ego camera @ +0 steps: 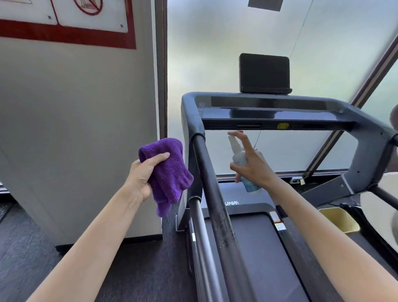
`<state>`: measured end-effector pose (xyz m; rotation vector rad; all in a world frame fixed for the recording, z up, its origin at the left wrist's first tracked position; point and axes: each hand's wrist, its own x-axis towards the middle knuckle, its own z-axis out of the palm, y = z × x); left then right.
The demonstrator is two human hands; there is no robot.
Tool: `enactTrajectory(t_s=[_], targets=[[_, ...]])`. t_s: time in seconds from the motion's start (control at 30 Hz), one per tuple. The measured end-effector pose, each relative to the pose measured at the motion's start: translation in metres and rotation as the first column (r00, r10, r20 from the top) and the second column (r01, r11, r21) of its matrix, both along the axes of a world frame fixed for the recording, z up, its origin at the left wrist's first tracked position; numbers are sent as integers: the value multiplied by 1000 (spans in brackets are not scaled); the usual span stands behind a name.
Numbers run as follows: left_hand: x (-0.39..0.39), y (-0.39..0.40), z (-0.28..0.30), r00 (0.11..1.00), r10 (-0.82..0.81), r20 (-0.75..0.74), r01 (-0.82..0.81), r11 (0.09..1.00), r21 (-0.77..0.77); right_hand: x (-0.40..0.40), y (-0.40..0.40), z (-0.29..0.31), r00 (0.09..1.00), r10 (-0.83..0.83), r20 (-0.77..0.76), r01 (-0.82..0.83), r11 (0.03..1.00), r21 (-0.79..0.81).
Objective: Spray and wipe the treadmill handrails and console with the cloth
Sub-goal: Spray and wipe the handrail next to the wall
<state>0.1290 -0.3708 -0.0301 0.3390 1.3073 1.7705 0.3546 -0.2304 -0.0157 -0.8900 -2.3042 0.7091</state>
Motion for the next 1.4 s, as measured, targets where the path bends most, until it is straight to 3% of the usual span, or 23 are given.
enactTrajectory(t_s=[0.13, 0.27, 0.5, 0.9, 1.03, 1.23, 1.4], targets=[[0, 6, -11, 998, 50, -38, -48, 998, 52, 9, 5, 5, 991, -52, 121, 44, 997, 64], [2, 15, -18, 960, 83, -268, -86, 996, 2, 4, 6, 10, 973, -91, 213, 69, 992, 108], [-3, 16, -21, 949, 101, -298, -104, 995, 9, -6, 15, 10, 951, -140, 276, 77, 971, 224], [1, 15, -10, 955, 91, -284, -86, 996, 27, -14, 13, 2, 954, -203, 221, 152, 962, 226], [0, 13, -10, 948, 96, -303, -92, 995, 28, -7, 5, 12, 972, -192, 139, 159, 963, 215], [4, 3, -16, 952, 95, -292, -97, 995, 8, 22, -23, 11, 996, -70, 61, 65, 995, 80], [22, -6, -12, 958, 80, -275, -79, 997, 14, 33, -41, 2, 997, -62, 51, 60, 998, 35]])
